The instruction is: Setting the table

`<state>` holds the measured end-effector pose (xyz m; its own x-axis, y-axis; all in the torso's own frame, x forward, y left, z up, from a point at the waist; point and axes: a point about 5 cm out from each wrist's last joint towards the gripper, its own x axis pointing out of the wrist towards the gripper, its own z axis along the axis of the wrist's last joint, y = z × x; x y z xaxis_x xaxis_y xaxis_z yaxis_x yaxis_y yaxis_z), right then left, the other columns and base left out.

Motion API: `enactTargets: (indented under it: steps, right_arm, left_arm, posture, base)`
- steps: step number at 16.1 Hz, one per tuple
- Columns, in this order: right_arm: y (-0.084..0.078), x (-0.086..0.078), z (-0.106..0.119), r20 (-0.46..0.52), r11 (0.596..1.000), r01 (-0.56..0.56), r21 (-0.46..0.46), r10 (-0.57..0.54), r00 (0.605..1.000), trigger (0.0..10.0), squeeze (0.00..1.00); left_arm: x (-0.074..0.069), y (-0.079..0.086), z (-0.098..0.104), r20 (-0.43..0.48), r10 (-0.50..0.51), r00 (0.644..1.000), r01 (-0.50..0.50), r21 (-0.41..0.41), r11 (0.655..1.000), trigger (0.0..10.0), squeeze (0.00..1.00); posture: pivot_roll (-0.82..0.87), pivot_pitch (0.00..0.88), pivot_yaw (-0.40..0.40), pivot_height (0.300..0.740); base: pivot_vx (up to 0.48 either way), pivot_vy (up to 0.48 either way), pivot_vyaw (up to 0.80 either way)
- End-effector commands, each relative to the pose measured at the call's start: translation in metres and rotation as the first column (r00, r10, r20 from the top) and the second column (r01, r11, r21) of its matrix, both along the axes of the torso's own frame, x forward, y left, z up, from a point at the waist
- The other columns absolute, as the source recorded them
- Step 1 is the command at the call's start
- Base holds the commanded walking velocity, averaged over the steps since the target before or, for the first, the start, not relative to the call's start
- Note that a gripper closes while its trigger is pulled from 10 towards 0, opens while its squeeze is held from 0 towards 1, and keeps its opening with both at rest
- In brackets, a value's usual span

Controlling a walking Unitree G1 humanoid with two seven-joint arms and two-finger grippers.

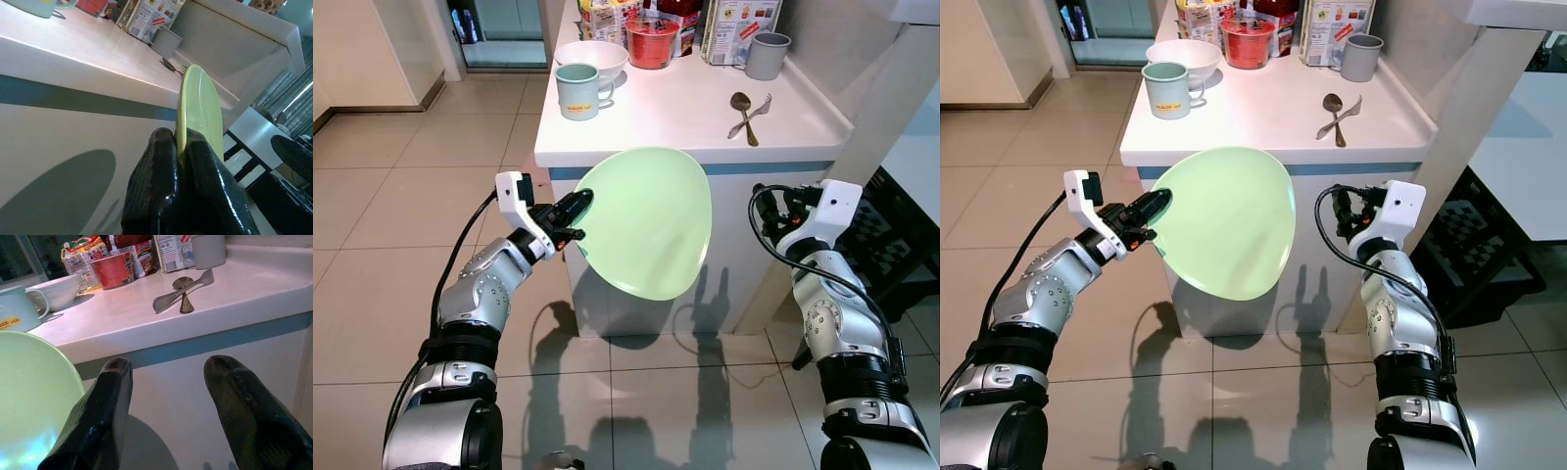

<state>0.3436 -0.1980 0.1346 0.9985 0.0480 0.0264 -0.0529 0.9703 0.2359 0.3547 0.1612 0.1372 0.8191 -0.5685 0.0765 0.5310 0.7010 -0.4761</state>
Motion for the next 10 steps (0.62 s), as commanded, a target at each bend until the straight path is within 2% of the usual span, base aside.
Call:
enactTargets:
  steps: [1,5,6,8,10]
  right_arm:
    - [0.000,0.003,0.005,0.014,1.000,0.004,-0.001,-0.004,1.000,10.0,0.00]
    - [0.000,0.003,0.005,0.014,1.000,0.004,-0.001,-0.004,1.000,10.0,0.00]
    - [0.009,0.001,-0.010,-0.023,0.998,0.005,-0.067,-0.006,1.000,10.0,0.00]
    - [0.033,-0.004,-0.028,-0.079,0.992,-0.051,-0.116,0.042,0.996,10.0,0.00]
    - [0.034,-0.004,-0.029,-0.086,0.991,-0.055,-0.122,0.045,0.995,10.0,0.00]
  left_arm:
    - [0.001,0.000,0.005,0.031,0.004,1.000,-0.004,0.007,1.000,0.0,0.00]
    - [0.001,0.000,0.005,0.031,0.004,1.000,-0.004,0.007,1.000,0.0,0.00]
    - [0.002,0.001,-0.003,0.027,0.048,0.999,-0.050,0.097,0.994,0.0,0.00]
    - [0.002,-0.003,-0.012,0.043,0.089,0.995,-0.096,0.220,0.971,0.0,0.00]
    - [0.002,-0.004,-0.012,0.045,0.085,0.995,-0.093,0.225,0.970,0.0,0.00]
  posture:
    - [0.00,0.000,0.012,0.740]
    - [0.00,0.000,0.012,0.740]
    - [-0.01,0.000,0.014,0.740]
    - [-0.01,0.000,0.013,0.740]
    - [-0.01,0.000,0.014,0.740]
  base:
    - [0.000,0.000,0.00]
    - [0.000,0.000,0.00]
    - [0.000,0.000,0.00]
    - [0.000,0.000,0.00]
    - [0.000,0.000,0.00]
